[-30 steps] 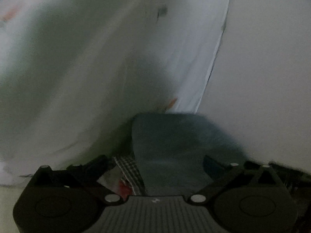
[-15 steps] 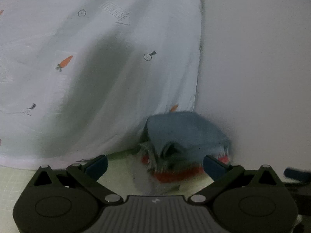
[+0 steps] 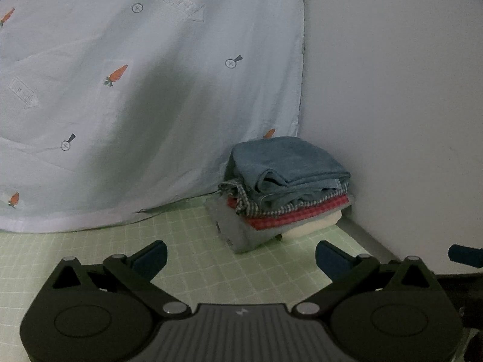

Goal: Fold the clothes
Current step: 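Release the jeans on the stack by opening both grippers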

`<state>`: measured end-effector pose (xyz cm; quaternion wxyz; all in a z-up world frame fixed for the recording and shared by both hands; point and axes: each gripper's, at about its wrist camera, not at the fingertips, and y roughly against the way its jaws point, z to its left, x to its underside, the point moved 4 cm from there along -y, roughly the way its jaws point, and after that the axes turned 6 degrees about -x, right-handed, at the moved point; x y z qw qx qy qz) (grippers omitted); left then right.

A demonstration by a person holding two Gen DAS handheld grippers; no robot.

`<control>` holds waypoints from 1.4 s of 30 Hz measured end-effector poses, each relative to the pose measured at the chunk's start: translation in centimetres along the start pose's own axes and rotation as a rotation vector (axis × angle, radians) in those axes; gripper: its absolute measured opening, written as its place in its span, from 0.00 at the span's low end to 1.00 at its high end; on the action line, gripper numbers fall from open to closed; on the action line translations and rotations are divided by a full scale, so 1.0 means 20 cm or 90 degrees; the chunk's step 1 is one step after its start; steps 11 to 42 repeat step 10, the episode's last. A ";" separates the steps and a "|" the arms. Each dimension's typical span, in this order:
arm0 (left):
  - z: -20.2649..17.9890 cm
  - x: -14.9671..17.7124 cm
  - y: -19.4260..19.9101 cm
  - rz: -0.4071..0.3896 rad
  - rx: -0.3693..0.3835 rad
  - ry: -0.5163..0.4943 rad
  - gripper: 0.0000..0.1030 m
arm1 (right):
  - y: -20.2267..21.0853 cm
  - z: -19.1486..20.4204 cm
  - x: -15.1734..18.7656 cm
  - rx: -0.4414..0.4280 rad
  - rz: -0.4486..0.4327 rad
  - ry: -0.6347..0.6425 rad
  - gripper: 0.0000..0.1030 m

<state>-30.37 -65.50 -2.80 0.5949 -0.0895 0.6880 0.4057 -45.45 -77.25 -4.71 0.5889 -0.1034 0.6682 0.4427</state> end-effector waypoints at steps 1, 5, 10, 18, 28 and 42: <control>0.00 0.00 0.01 0.000 0.001 0.000 1.00 | 0.01 0.00 0.01 0.001 0.000 -0.003 1.00; 0.02 0.00 0.02 -0.002 0.006 -0.002 1.00 | 0.05 0.00 0.01 0.005 -0.003 -0.008 1.00; 0.00 -0.01 0.01 -0.004 0.015 -0.008 1.00 | 0.06 0.00 0.01 0.013 -0.009 -0.010 1.00; 0.00 -0.01 0.01 -0.004 0.015 -0.008 1.00 | 0.06 0.00 0.01 0.013 -0.009 -0.010 1.00; 0.00 -0.01 0.01 -0.004 0.015 -0.008 1.00 | 0.06 0.00 0.01 0.013 -0.009 -0.010 1.00; 0.00 -0.01 0.01 -0.004 0.015 -0.008 1.00 | 0.06 0.00 0.01 0.013 -0.009 -0.010 1.00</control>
